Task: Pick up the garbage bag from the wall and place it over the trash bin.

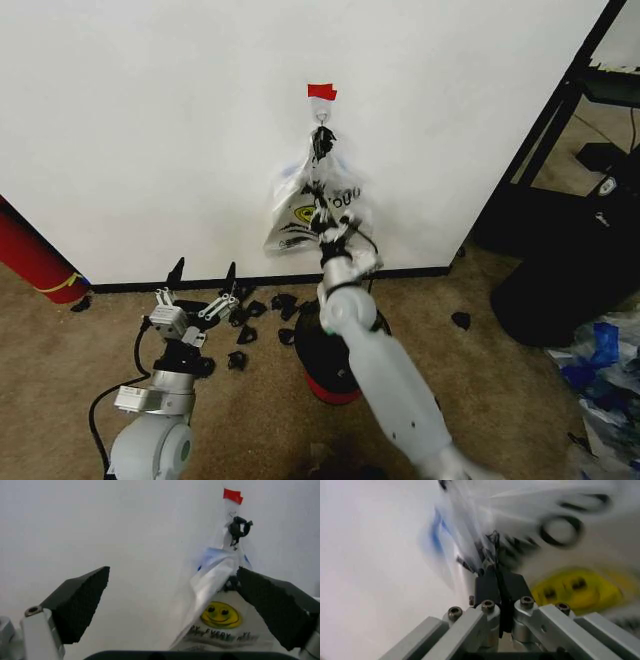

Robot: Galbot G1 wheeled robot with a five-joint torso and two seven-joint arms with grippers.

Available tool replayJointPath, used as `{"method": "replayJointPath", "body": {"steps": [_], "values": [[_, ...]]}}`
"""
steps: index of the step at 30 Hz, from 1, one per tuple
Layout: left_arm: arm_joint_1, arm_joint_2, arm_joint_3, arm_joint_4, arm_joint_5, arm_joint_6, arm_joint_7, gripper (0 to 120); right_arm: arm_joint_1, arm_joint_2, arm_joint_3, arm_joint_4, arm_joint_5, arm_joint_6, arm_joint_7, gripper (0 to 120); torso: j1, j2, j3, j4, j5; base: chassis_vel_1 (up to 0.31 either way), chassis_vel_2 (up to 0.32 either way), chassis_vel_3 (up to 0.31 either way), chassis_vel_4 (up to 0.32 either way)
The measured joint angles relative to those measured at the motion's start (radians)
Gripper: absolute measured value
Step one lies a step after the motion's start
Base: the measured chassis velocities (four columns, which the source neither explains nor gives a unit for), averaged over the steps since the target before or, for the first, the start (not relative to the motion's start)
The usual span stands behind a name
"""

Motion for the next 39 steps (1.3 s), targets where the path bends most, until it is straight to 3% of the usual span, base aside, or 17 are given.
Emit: {"method": "replayJointPath", "body": {"steps": [11, 27, 39], "values": [[0.02, 0.005, -0.027, -0.024, -0.037, -0.017, -0.001, 100, -0.233, -0.002, 0.026, 0.161, -0.09, 0.013, -0.049, 0, 0.0, 0.0, 0.0, 0.0, 0.0002, 0.0, 0.0, 0.0, 0.0], [0.045, -0.018, 0.013, -0.057, -0.031, -0.03, -0.001, 100, -0.477, -0.141, 0.152, 0.234, -0.105, 0.08, -0.202, 0, 0.0, 0.0, 0.0, 0.0, 0.0003, 0.0, 0.0, 0.0, 0.0], [0.069, -0.025, 0.017, -0.069, -0.023, -0.05, 0.0, 100, -0.566, -0.211, 0.218, 0.248, -0.084, 0.111, -0.361, 0, 0.0, 0.0, 0.0, 0.0, 0.0002, 0.0, 0.0, 0.0, 0.0]]}}
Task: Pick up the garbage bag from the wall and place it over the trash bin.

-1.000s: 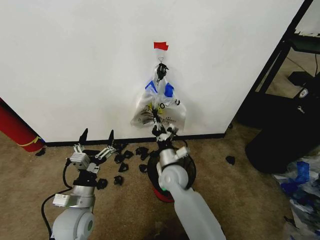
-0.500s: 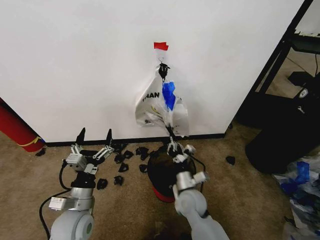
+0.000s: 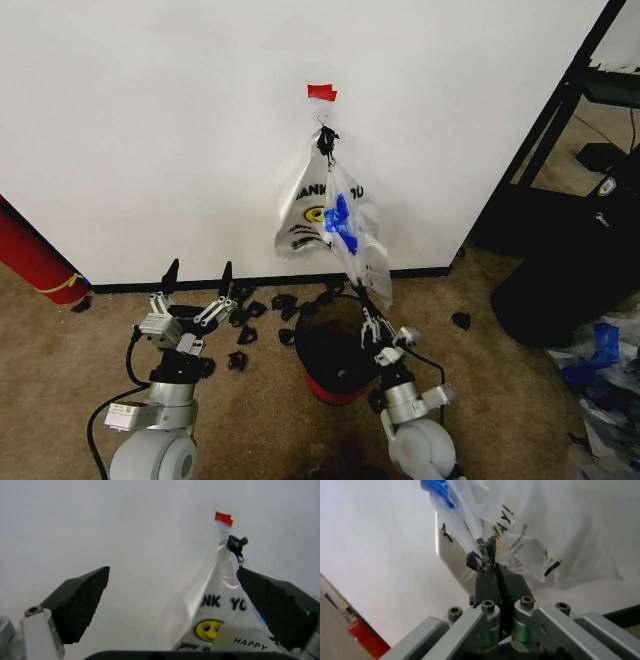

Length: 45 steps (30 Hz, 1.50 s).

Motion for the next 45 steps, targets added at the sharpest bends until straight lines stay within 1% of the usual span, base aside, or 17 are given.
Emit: {"method": "replayJointPath", "body": {"steps": [8, 9, 11, 14, 20, 29, 33, 37, 41, 43, 44, 45], "values": [[0.001, 0.005, -0.004, -0.006, -0.007, -0.001, 0.0, 100, -0.039, -0.042, 0.056, 0.001, 0.024, -0.008, -0.14, 0, 0.0, 0.0, 0.0, 0.0, 0.0, 0.0, 0.0, 0.0, 0.0], [0.001, 0.007, -0.005, -0.006, -0.009, -0.002, 0.0, 100, -0.061, -0.071, 0.083, -0.002, 0.046, -0.034, -0.2, 0, 0.0, 0.0, 0.0, -0.0001, -0.0001, 0.0, 0.0, 0.0, 0.0], [0.001, 0.009, -0.005, -0.004, -0.009, -0.002, 0.0, 100, -0.07, -0.084, 0.099, -0.012, 0.049, -0.038, -0.249, 0, 0.0, 0.0, 0.0, -0.0001, 0.0, 0.0, 0.0, 0.0, 0.0], [-0.002, 0.011, -0.006, -0.001, -0.01, -0.002, 0.0, 100, -0.075, -0.091, 0.11, -0.019, 0.048, -0.039, -0.285, 0, 0.0, 0.0, 0.0, -0.0001, -0.0001, 0.0, 0.0, 0.0, 0.0], [-0.013, 0.019, -0.003, 0.008, -0.012, -0.002, 0.0, 100, -0.084, -0.102, 0.159, -0.061, 0.032, -0.044, -0.414, 0, 0.0, 0.0, 0.0, -0.0001, 0.0, 0.0, 0.0, 0.0, 0.0], [-0.015, 0.021, 0.001, 0.009, -0.013, 0.001, 0.0, 100, -0.083, -0.105, 0.185, -0.093, 0.037, -0.051, -0.479, 0, 0.0, 0.0, 0.0, 0.0, 0.0, 0.0, 0.0, 0.0, 0.0], [-0.014, 0.025, 0.002, 0.009, -0.013, 0.001, 0.0, 100, -0.08, -0.104, 0.2, -0.122, 0.042, -0.052, -0.537, 0, 0.0, 0.0, 0.0, -0.0001, -0.0001, 0.0, 0.0, 0.0, 0.0], [-0.016, 0.029, 0.004, 0.016, -0.013, 0.001, 0.0, 100, -0.053, -0.081, 0.181, -0.128, 0.077, -0.021, -0.509, 0, 0.0, 0.0, 0.0, -0.0002, -0.0003, 0.0, 0.0, 0.0, 0.0], [-0.051, 0.047, 0.041, 0.028, -0.01, 0.003, 0.0, 100, 0.042, -0.001, 0.091, -0.094, 0.126, 0.037, -0.427, 0, 0.0, 0.0, 0.0, 0.0001, -0.0004, 0.0, 0.0, 0.0, 0.0], [-0.115, 0.089, 0.086, 0.044, -0.01, 0.003, 0.002, 100, 0.1, 0.052, 0.025, -0.066, 0.119, 0.044, -0.394, 0, 0.0, 0.0, 0.0, 0.0001, -0.0003, 0.0, 0.0, 0.0, 0.0], [-0.115, 0.089, 0.086, 0.044, -0.01, 0.003, 0.002, 100, 0.1, 0.052, 0.025, -0.066, 0.119, 0.044, -0.394, 0, 0.0, 0.0, 0.0, 0.0001, -0.0003, 0.0, 0.0, 0.0, 0.0], [-0.152, 0.121, 0.115, 0.059, -0.01, 0.002, 0.012, 100, 0.115, 0.067, 0.006, -0.068, 0.103, 0.046, -0.398, 0, 0.0, 0.0, 0.0, 0.0002, -0.0006, 0.0, 0.0, 0.0, 0.0]]}}
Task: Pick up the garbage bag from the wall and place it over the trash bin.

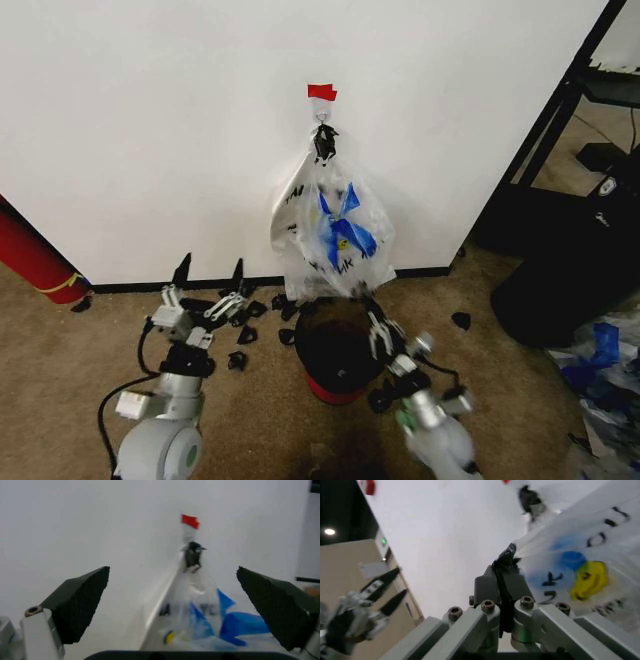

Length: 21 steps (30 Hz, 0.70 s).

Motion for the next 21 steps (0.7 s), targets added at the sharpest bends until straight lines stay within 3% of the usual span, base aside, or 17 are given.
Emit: {"method": "replayJointPath", "body": {"steps": [8, 12, 15, 21], "values": [[-0.19, 0.223, 0.129, 0.066, 0.01, 0.059, 0.055, 100, -0.008, 0.009, -0.001, -0.067, -0.07, 0.038, -0.074, 0, 0.0, 0.0, 0.0, -0.0006, 0.0004, 0.0, 0.0, 0.0, 0.0], [-0.328, 0.341, 0.182, 0.105, 0.114, 0.124, 0.074, 100, -0.014, 0.012, 0.006, -0.08, -0.102, 0.062, -0.081, 0, 0.0, 0.0, 0.0, -0.0006, 0.0002, 0.0, 0.0, 0.0, 0.0], [-0.371, 0.381, 0.193, 0.113, 0.167, 0.142, 0.09, 100, -0.01, 0.018, 0.006, -0.086, -0.127, 0.074, -0.081, 0, 0.0, 0.0, 0.0, -0.0006, 0.0002, 0.0, 0.0, 0.0, 0.0], [-0.531, 0.523, 0.314, 0.114, 0.271, 0.255, 0.219, 100, -0.005, 0.052, 0.011, -0.095, -0.251, 0.135, -0.075, 0, 0.0, 0.0, 0.0, -0.0004, 0.0004, 0.0, 0.0, 0.0, 0.0]]}}
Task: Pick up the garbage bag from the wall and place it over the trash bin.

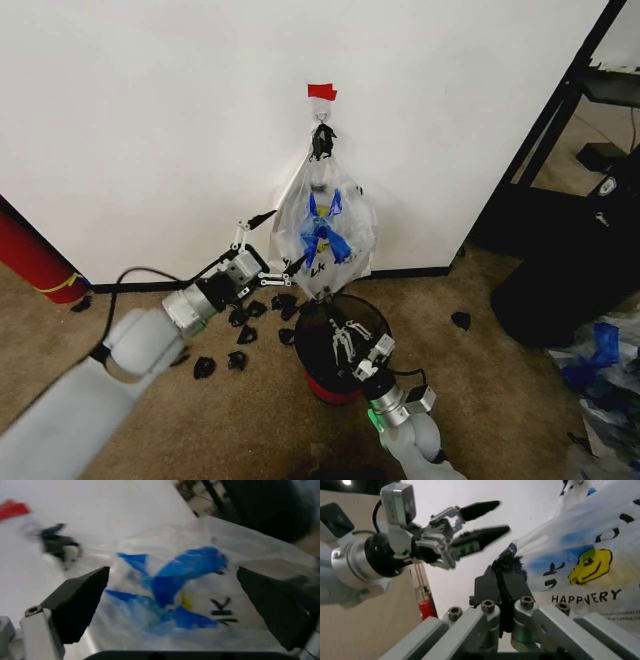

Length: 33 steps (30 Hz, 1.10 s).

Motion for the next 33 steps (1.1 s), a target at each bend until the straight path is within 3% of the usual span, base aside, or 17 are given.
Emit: {"method": "replayJointPath", "body": {"steps": [10, 14, 21, 28, 33], "values": [[-0.16, 0.02, 0.153, 0.022, 0.061, 0.125, 0.028, 100, 0.002, 0.011, 0.016, 0.002, -0.103, 0.038, -0.017, 0, 0.0, 0.0, 0.0, 0.0001, 0.0001, 0.0, 0.0, 0.0, 0.0], [-0.249, 0.0, 0.209, 0.054, 0.171, 0.203, 0.057, 100, 0.003, 0.021, 0.016, 0.001, -0.142, 0.055, -0.02, 0, 0.0, 0.0, 0.0, -0.0001, 0.0, 0.0, 0.0, 0.0, 0.0], [-0.239, -0.014, 0.177, 0.071, 0.385, 0.204, 0.103, 100, 0.003, 0.024, 0.014, 0.014, -0.144, 0.057, -0.016, 0, 0.0, 0.0, 0.0, 0.0002, 0.0, 0.0, 0.0, 0.0, 0.0], [-0.193, -0.017, 0.129, 0.045, 0.476, 0.207, 0.087, 100, 0.001, 0.017, 0.014, 0.022, -0.139, 0.057, -0.009, 0, 0.0, 0.0, 0.0, 0.0002, 0.0, 0.0, 0.0, 0.0, 0.0], [-0.11, -0.005, 0.078, -0.033, 0.489, 0.321, 0.012, 93, 0.002, 0.016, 0.013, 0.02, -0.136, 0.058, -0.003, 0, 0.0, 0.0, 0.0, 0.0002, 0.0, 0.0, 0.0, 0.0, 0.0]]}}
